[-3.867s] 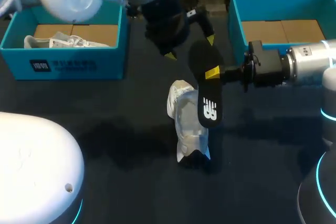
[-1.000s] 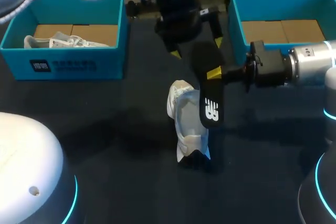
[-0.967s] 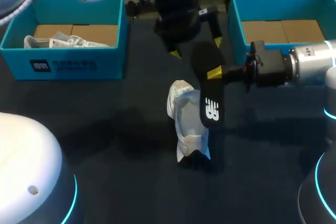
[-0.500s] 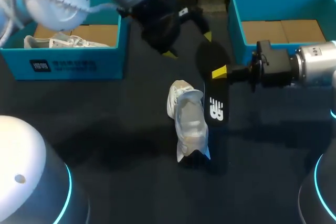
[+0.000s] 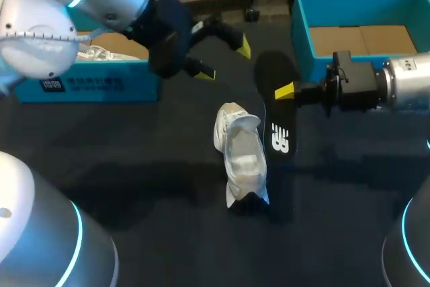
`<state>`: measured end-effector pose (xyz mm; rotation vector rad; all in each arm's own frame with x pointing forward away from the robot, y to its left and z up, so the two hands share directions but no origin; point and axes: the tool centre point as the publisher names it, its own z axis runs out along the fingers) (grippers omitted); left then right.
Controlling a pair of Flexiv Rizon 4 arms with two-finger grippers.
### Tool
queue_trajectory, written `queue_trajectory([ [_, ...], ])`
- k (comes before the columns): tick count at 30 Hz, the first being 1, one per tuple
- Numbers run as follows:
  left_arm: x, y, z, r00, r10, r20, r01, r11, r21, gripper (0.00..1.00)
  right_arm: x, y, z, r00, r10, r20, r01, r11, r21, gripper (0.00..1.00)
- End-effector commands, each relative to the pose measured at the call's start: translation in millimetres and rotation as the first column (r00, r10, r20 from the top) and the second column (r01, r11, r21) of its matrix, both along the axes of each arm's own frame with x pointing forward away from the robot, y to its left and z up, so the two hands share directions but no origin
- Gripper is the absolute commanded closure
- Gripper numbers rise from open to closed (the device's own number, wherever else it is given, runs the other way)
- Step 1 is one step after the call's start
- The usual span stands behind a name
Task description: Take the shoe out of the shoebox, open the shoe tongue, remove and reinsert the insole, then place the shoe into the shoebox
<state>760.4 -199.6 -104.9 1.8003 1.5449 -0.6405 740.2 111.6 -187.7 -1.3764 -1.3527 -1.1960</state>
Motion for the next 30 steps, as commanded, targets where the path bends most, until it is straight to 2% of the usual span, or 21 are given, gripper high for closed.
queue_trajectory([
  [1,-5.3,12.1,-7.5,0.995,-0.099,-0.008,0.080,0.850,-0.521,0.00,-1.0,0.7,1.3,1.000,-0.004,-0.003,0.004,1.000,-0.008,1.00],
  [5,-5.3,16.0,-11.0,0.996,-0.089,0.004,0.080,0.867,-0.491,0.00,-0.9,0.6,0.8,1.000,-0.006,-0.007,0.006,1.000,-0.009,1.00],
  [22,-5.3,16.0,-11.0,0.996,-0.089,0.004,0.080,0.867,-0.491,0.00,0.6,2.0,-1.4,1.000,-0.008,-0.010,0.008,1.000,-0.010,1.00],
  [30,4.6,11.3,-32.4,1.000,-0.010,-0.029,-0.007,0.834,-0.551,0.00,-1.5,4.1,3.2,0.999,-0.042,-0.005,0.042,0.999,-0.009,1.00],
])
